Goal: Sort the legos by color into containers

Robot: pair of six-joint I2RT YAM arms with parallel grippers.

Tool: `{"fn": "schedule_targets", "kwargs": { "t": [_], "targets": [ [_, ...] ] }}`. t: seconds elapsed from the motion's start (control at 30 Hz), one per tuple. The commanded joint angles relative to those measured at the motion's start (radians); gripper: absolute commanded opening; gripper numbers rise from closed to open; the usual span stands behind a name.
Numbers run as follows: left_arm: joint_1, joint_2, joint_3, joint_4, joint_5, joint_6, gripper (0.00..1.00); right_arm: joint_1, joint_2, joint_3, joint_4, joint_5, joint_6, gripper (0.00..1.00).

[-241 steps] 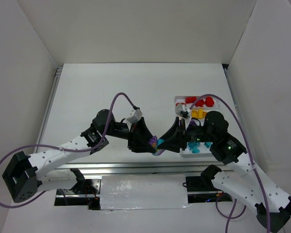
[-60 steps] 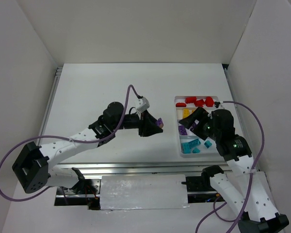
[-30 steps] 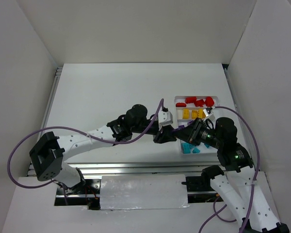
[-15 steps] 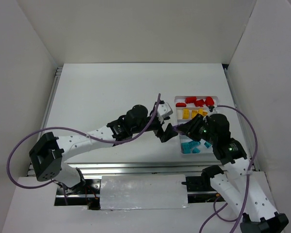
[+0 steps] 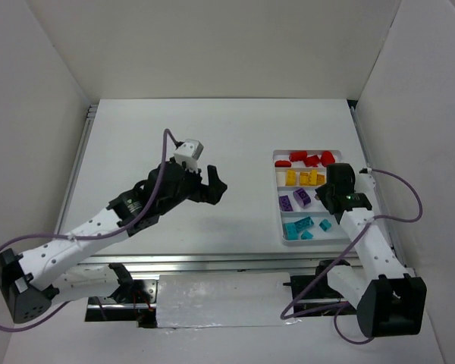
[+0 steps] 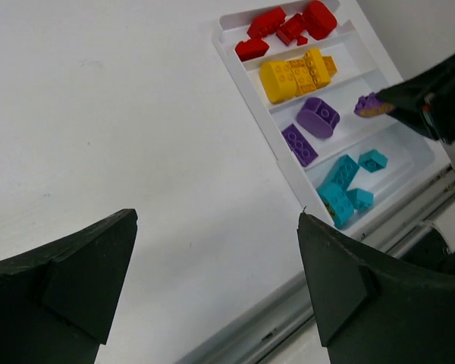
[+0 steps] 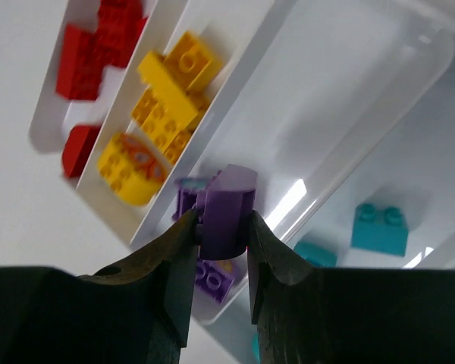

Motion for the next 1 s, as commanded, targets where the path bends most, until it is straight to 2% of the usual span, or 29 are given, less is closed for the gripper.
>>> {"fn": "schedule_targets", "kwargs": {
  "t": [0.0,0.07,0.1,0.13,0.17,0.2,0.3,0.43,0.5,0.53,0.6,0.63,0.67,0.7,0.77,0.8,0.87,0.97],
  "targets": [
    [-0.008,-0.108,-0.035,-0.081,0.017,-0.040,0.99,-0.049,0.051,0.024,0.071,0.089,0.002,0.02],
    [-0.008,-0.133,-0.035,-0.157,-0.001,-0.030,1.00,-0.087,0.080,0.016,0.106,0.074,-0.016,0.07],
    [-0.012,-0.148,-0.032,-0.185,-0.036,-0.038,1.00,-0.091,0.091,0.015,0.115,0.070,-0.021,0.15],
    [-0.010,-0.157,-0.032,-0.207,-0.044,-0.041,0.99,-0.092,0.109,0.014,0.126,0.062,-0.027,0.35],
    [-0.010,-0.166,-0.034,-0.231,-0.044,-0.046,0.99,-0.094,0.117,0.014,0.146,0.056,-0.047,0.47],
    [-0.010,-0.183,-0.035,-0.241,-0.032,-0.049,1.00,-0.094,0.125,0.018,0.160,0.039,-0.057,0.64],
    [-0.010,-0.211,-0.037,-0.282,-0.017,-0.049,0.99,-0.098,0.154,0.048,0.161,0.028,-0.087,0.81],
    [-0.010,-0.231,-0.009,-0.371,-0.087,-0.055,0.99,-0.102,0.157,0.088,0.128,0.013,-0.106,0.92],
    [-0.010,-0.237,0.029,-0.445,-0.129,-0.072,0.99,-0.098,0.127,0.125,0.088,-0.044,-0.134,0.95],
    [-0.008,-0.235,0.046,-0.480,-0.194,-0.096,0.99,-0.095,0.105,0.154,0.076,-0.083,-0.174,0.99],
    [-0.008,-0.237,0.086,-0.582,-0.289,-0.127,1.00,-0.062,0.023,0.185,0.037,-0.216,-0.240,1.00],
    [-0.007,-0.237,0.095,-0.610,-0.407,-0.157,1.00,-0.015,-0.011,0.235,0.008,-0.228,-0.305,1.00],
    [0.005,-0.235,0.107,-0.644,-0.460,-0.176,0.99,0.027,-0.042,0.267,-0.030,-0.216,-0.332,0.99],
    [0.017,-0.234,0.135,-0.713,-0.503,-0.193,0.99,0.123,-0.095,0.307,-0.123,-0.188,-0.353,0.99],
    [0.056,-0.234,0.153,-0.754,-0.591,-0.223,0.99,0.225,-0.157,0.433,-0.228,-0.069,-0.389,1.00],
    [0.073,-0.237,0.163,-0.762,-0.604,-0.222,1.00,0.297,-0.173,0.482,-0.341,-0.044,-0.395,0.99],
    [0.117,-0.240,0.181,-0.767,-0.635,-0.205,1.00,0.336,-0.221,0.618,-0.487,-0.021,-0.403,0.99],
    [0.183,-0.261,0.215,-0.807,-0.696,-0.208,1.00,0.346,-0.306,0.761,-0.605,-0.029,-0.455,1.00]
  ]
}}
